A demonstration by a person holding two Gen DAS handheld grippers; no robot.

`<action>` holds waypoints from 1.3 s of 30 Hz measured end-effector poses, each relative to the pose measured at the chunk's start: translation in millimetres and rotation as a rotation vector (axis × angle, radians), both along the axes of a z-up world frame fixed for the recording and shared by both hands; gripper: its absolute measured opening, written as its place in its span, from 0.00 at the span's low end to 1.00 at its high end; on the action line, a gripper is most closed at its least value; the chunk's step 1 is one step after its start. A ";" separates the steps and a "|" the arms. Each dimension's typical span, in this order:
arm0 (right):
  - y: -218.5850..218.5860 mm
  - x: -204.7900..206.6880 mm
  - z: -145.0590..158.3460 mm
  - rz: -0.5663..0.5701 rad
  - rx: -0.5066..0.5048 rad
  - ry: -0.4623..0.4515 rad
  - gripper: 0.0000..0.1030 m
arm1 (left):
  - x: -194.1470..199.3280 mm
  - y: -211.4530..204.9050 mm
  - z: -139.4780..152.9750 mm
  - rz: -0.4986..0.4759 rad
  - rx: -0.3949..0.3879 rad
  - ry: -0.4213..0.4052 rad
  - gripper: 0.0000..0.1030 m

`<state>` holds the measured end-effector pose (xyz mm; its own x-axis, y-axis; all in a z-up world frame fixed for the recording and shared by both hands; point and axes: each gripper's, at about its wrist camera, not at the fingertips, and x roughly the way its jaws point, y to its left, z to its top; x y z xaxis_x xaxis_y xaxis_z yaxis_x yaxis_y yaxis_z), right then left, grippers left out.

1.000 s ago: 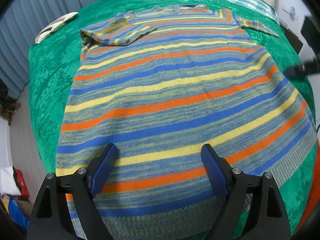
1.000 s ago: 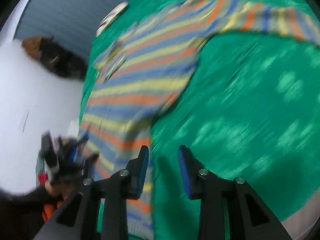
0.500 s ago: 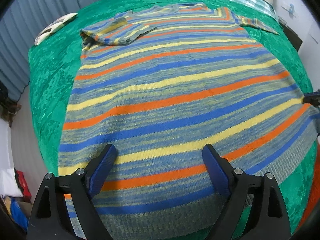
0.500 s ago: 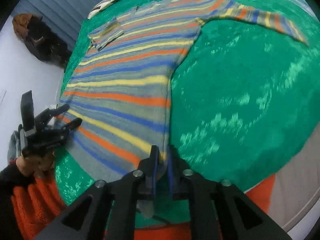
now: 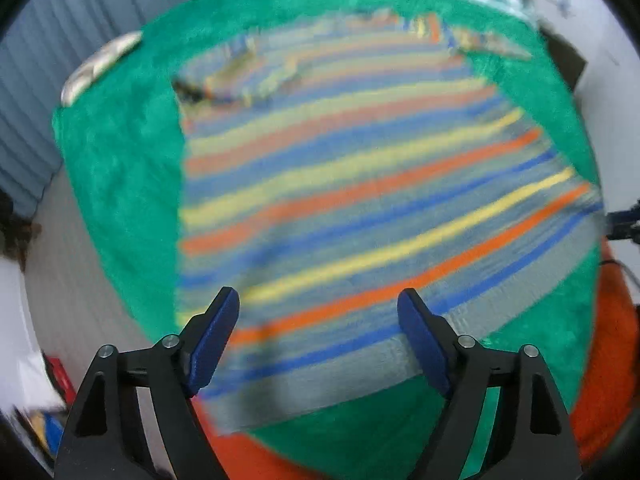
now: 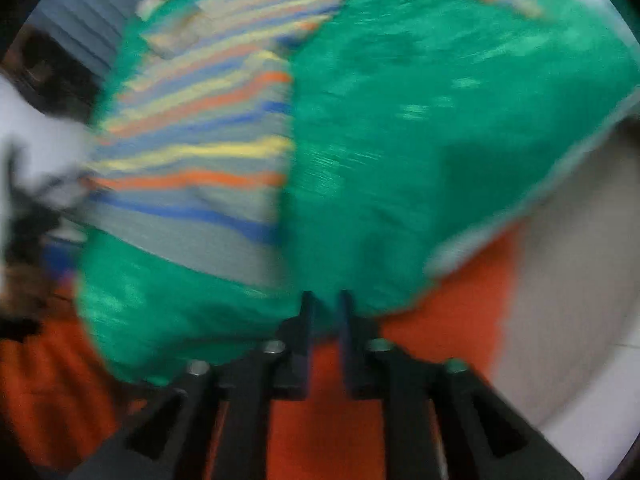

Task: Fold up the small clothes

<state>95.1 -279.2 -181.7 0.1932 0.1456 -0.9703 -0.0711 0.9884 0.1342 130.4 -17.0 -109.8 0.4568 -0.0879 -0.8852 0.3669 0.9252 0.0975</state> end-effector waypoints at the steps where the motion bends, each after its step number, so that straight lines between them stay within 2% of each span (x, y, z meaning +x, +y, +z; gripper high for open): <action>1: 2.2 -5.0 8.5 -0.003 -0.027 -0.021 0.40 | 7.3 6.7 21.4 -0.019 0.001 -0.050 0.84; 2: 4.0 -11.0 24.8 -0.017 -0.014 -0.075 0.43 | 14.1 10.5 35.6 -0.026 0.006 -0.089 0.86; 3: 3.9 -15.2 33.1 -0.024 0.009 -0.109 0.46 | 31.5 16.9 61.5 -0.034 0.008 -0.165 0.90; 4: 5.4 -17.7 45.2 -0.033 0.044 -0.153 0.53 | 47.5 19.3 76.7 -0.048 -0.010 -0.206 0.93; 5: 11.8 -17.5 56.6 -0.041 0.079 -0.197 0.58 | 59.9 19.0 84.0 -0.066 -0.025 -0.224 0.94; 7: 32.3 -9.5 67.8 -0.038 0.139 -0.250 0.59 | 103.0 7.4 85.5 -0.151 -0.024 -0.254 0.93; 9: 46.7 -4.7 67.8 -0.027 0.200 -0.268 0.59 | 135.8 -6.1 64.7 -0.231 -0.013 -0.227 0.93; 11: 71.9 0.9 55.3 -0.022 0.232 -0.247 0.59 | 168.9 -24.5 22.8 -0.319 0.041 -0.142 0.91; 13: 85.8 -1.0 45.0 -0.020 0.260 -0.225 0.59 | 193.7 -35.3 -16.2 -0.361 0.105 -0.067 0.82; 15: 91.0 0.0 35.2 -0.012 0.269 -0.212 0.59 | 208.3 -38.6 -43.0 -0.367 0.117 0.009 0.81; 17: 102.9 -2.3 23.2 -0.007 0.272 -0.180 0.59 | 228.5 -36.5 -72.1 -0.335 0.113 0.098 0.74; 18: 101.7 -1.5 18.7 -0.009 0.280 -0.166 0.59 | 235.0 -33.0 -77.3 -0.311 0.076 0.127 0.69; 20: 98.9 -4.5 11.3 -0.020 0.299 -0.141 0.59 | 242.1 -22.8 -75.4 -0.233 -0.016 0.141 0.36; 21: 98.0 -1.6 8.3 -0.025 0.305 -0.136 0.59 | 244.1 -18.5 -72.6 -0.206 -0.039 0.145 0.05; 23: 95.6 1.9 5.2 -0.039 0.315 -0.135 0.59 | 247.0 2.9 -53.6 -0.119 -0.138 0.134 0.05; 25: 92.3 5.5 5.8 -0.044 0.308 -0.156 0.59 | 248.3 47.1 -19.9 0.024 -0.275 0.076 0.05; 26: 91.9 4.5 8.1 -0.041 0.299 -0.171 0.59 | 250.5 80.4 -2.6 0.130 -0.345 0.037 0.05; 27: 91.5 5.1 9.8 -0.037 0.294 -0.181 0.59 | 252.8 103.5 5.1 0.206 -0.383 0.017 0.05; 28: 91.5 6.0 11.0 -0.033 0.290 -0.191 0.59 | 255.9 149.7 14.6 0.367 -0.441 -0.013 0.05; 29: 92.5 5.6 11.7 -0.030 0.290 -0.202 0.59 | 257.3 185.4 16.6 0.496 -0.466 -0.032 0.04; 30: 93.4 5.5 12.4 -0.026 0.291 -0.210 0.59 | 259.3 207.8 16.0 0.571 -0.470 -0.043 0.04; 31: 94.8 5.6 12.8 -0.020 0.291 -0.215 0.59 | 260.3 240.9 12.3 0.681 -0.443 -0.057 0.04; 33: 99.8 5.8 12.4 -0.006 0.278 -0.220 0.59 | 260.4 282.3 -1.6 0.807 -0.379 -0.044 0.04; 36: 105.0 7.1 9.5 0.006 0.262 -0.208 0.59 | 254.1 303.8 -21.6 0.891 -0.303 -0.012 0.04; 39: 104.3 6.9 7.8 -0.004 0.261 -0.199 0.59 | 237.0 318.3 -32.1 0.955 -0.291 -0.005 0.03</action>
<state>102.0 -174.9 -173.8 0.3767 0.3836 -0.8432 -0.1178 0.9227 0.3672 367.4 301.3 -142.0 0.4524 0.1047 -0.8856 -0.5429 0.8202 -0.1803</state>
